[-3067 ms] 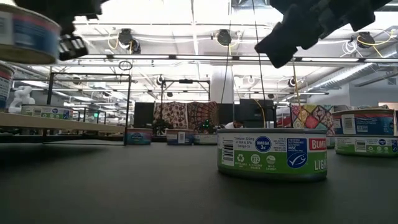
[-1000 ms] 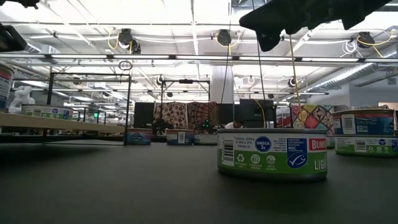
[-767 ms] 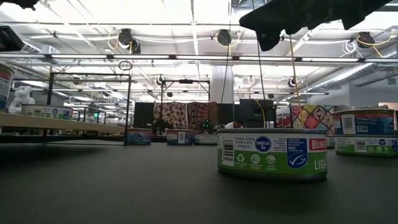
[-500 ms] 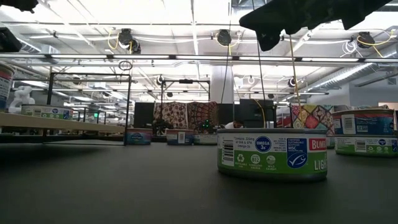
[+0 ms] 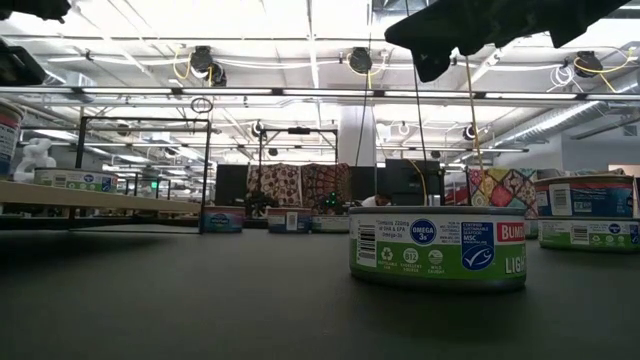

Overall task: Stack canned seafood by type on shelf
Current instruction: Stack the blue tuna can on top of the blue tuna can on the shelf, then stack the blue tuna can on top of the blue can on the shelf

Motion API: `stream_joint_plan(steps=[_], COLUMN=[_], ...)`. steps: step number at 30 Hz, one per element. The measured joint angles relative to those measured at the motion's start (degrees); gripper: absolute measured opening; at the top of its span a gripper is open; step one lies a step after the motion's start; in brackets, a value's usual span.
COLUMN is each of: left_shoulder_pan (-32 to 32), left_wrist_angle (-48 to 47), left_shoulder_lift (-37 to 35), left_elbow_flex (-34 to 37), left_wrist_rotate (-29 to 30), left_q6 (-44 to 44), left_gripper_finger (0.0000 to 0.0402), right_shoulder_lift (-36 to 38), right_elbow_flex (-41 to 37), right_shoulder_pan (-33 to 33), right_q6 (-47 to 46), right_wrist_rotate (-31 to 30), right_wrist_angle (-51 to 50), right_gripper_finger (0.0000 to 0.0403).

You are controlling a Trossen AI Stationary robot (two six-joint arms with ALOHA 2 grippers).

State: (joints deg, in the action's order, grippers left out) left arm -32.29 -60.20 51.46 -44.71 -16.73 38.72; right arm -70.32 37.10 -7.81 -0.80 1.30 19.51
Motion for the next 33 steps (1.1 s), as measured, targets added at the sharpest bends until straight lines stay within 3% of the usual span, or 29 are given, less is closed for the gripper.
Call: stream_joint_plan(steps=[8, 14, 18, 22, 27, 33], left_shoulder_pan=[0.02, 0.01, 0.35, 1.17, 2.86, 6.27], left_wrist_angle=[0.04, 0.10, 0.03, 0.11, 0.26, 0.28], left_shoulder_lift=[0.00, 0.00, 0.02, 0.02, 0.00, 0.00], left_elbow_flex=[0.00, 0.00, -0.25, -1.92, -4.94, -7.96], left_wrist_rotate=[0.46, 0.43, -1.15, -4.65, -5.02, 1.56], left_q6=[0.00, 0.11, 5.92, 4.21, 2.42, -4.83], left_gripper_finger=[0.0046, 0.0090, 0.0118, 0.0125, 0.0125, 0.0125], right_shoulder_lift=[0.00, 0.00, 0.00, 0.00, 0.00, 0.00], right_elbow_flex=[0.00, 0.00, 0.00, 0.00, 0.00, 0.00], right_shoulder_pan=[0.01, 0.01, 0.02, 0.01, 0.01, -0.01], right_q6=[0.00, 0.05, 0.45, 1.08, 1.70, 1.70], right_wrist_rotate=[0.00, 0.00, 0.00, 0.00, 0.00, 0.00], right_wrist_angle=[-0.04, -0.06, -0.12, -0.13, -0.13, -0.68], right_gripper_finger=[0.0000, 0.0000, 0.0000, 0.0000, 0.0000, 0.0000])
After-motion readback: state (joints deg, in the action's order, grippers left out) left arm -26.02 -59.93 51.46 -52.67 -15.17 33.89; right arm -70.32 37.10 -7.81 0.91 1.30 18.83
